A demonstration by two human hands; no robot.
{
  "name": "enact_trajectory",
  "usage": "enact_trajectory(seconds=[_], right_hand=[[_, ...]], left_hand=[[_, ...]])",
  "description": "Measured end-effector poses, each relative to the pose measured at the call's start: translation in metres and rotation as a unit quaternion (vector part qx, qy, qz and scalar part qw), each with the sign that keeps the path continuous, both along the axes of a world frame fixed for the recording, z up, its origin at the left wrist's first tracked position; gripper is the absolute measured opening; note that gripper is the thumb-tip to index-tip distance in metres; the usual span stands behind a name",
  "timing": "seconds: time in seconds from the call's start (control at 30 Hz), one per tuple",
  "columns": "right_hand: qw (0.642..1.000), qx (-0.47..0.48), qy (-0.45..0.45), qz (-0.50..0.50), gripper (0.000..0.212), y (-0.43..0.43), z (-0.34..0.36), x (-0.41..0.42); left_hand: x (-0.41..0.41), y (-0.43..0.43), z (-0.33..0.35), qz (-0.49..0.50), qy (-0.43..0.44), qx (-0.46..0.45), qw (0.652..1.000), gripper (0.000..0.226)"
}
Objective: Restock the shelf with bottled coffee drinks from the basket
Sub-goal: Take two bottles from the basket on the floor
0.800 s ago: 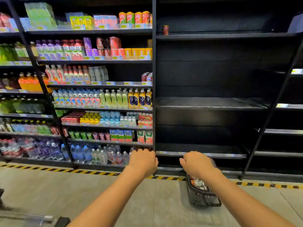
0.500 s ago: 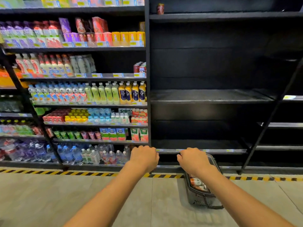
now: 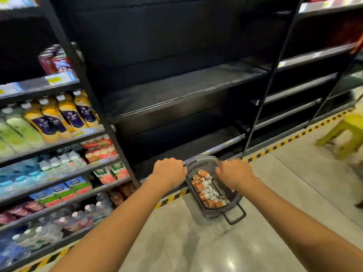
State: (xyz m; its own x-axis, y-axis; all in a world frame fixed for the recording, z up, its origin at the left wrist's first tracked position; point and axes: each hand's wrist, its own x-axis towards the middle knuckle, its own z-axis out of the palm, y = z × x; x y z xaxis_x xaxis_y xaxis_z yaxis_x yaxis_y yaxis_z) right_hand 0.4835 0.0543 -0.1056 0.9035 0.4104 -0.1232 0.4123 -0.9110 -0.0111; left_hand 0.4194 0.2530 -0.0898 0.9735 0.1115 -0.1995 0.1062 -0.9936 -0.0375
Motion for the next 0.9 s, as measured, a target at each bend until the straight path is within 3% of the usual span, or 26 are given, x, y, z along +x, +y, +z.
enact_trajectory(seconds=[0.4, 0.6, 0.7, 0.77, 0.8, 0.9], right_hand=[[0.979, -0.069, 0.097, -0.164, 0.043, 0.009, -0.11, 0.153], [0.954, -0.046, 0.16, -0.25, 0.036, 0.032, -0.167, 0.211], [0.929, -0.001, 0.193, -0.315, 0.037, 0.046, -0.208, 0.229], [0.887, 0.076, 0.233, -0.391, 0.04, 0.055, -0.245, 0.243], [0.847, 0.143, 0.258, -0.442, 0.041, 0.059, -0.266, 0.252], [0.685, 0.326, 0.288, -0.584, 0.04, 0.069, -0.338, 0.279]], left_hand=[[0.234, 0.005, -0.1, -0.173, 0.124, 0.003, 0.977, 0.037], [0.323, 0.016, -0.166, -0.237, 0.155, 0.039, 0.958, 0.037], [0.363, 0.022, -0.216, -0.237, 0.192, -0.004, 0.952, 0.038], [0.388, 0.025, -0.258, -0.218, 0.246, -0.103, 0.939, 0.029], [0.401, 0.024, -0.282, -0.191, 0.276, -0.17, 0.927, 0.024], [0.433, 0.02, -0.361, -0.074, 0.314, -0.321, 0.891, 0.017]])
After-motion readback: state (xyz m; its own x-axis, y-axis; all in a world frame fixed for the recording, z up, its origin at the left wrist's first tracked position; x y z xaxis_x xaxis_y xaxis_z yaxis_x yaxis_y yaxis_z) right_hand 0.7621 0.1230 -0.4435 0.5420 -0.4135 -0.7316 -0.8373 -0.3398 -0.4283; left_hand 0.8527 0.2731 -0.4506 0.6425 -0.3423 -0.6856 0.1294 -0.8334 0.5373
